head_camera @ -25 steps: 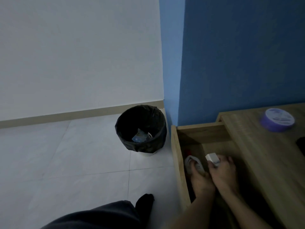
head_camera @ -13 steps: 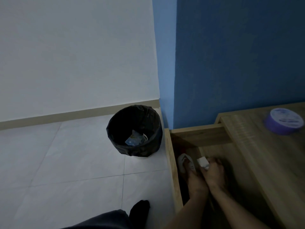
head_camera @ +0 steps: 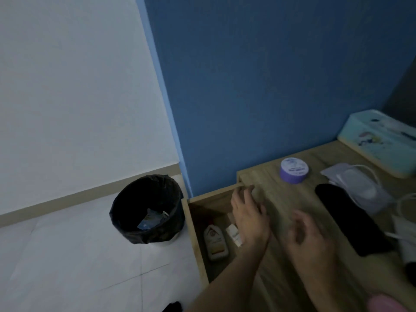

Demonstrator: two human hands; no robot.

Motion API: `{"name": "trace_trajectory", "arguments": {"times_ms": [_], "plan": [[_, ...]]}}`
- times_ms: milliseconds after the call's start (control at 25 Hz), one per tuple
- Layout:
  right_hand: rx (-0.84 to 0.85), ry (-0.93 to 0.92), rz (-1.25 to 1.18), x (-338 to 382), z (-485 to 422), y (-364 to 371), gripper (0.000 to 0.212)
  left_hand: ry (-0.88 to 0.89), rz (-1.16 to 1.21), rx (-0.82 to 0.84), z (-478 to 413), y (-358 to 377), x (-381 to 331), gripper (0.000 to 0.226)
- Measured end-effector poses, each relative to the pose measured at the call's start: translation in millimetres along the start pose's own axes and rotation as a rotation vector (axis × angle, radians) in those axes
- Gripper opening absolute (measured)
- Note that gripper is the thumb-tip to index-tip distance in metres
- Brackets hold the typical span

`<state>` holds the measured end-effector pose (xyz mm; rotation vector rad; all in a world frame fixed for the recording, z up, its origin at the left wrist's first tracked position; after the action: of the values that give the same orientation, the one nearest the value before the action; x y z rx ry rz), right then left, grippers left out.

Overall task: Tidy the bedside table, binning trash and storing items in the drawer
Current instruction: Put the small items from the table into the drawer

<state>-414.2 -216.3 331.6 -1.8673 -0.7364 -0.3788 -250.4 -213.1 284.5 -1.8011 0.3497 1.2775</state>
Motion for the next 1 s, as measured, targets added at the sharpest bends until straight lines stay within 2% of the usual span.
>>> {"name": "trace_trajectory", "arguments": {"times_ms": [80, 240, 320, 400, 560, 680, 800, 920, 1000], "plan": [[-0.092, 0.063, 0.175, -43.1, -13.4, -32.6, 0.03, 0.093, 0.049, 0.083, -13.4, 22.2, -33.8, 0.054], [0.054, 0.321, 0.367, -117.2, -30.6, -46.0, 0.058, 0.121, 0.064, 0.342, -46.3, 85.9, -72.0, 0.07], [0.126, 0.311, 0.377, -123.1, -34.9, -35.0, 0.061, 0.097, 0.018, 0.443, -56.8, 109.8, -72.2, 0.074], [0.137, 0.281, 0.38, -125.1, -41.4, -27.9, 0.061, 0.071, -0.063, 0.482, -62.7, 124.1, -68.6, 0.068], [0.159, 0.346, 0.461, -131.6, -48.8, -30.0, 0.059, 0.116, -0.126, 0.318, -66.1, 119.5, -69.9, 0.046], [0.176, 0.303, 0.455, -118.9, -45.5, -29.3, 0.059, 0.158, -0.094, 0.296, -52.1, 112.0, -71.0, 0.037], [0.23, 0.316, 0.399, -111.2, -33.8, -17.0, 0.065, 0.134, -0.114, 0.262, -33.1, 85.5, -58.7, 0.048], [0.364, 0.404, 0.336, -105.9, -13.0, 8.2, 0.067, 0.076, -0.097, 0.101, -2.7, 35.9, -34.9, 0.068], [0.448, 0.403, 0.32, -87.1, -0.4, 25.8, 0.071, -0.05, -0.024, -0.001, 24.1, 3.0, -4.9, 0.076]]}}
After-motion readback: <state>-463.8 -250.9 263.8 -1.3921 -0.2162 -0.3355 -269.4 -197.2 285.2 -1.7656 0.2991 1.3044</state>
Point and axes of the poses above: each hand's wrist, its own z-axis away from the middle knuckle, its own y-axis out of the palm, x = y × z, the point moved 10 cm from there along -z, towards the middle knuckle, and after that the axes turned 5 degrees about z, right-handed, at the moved point
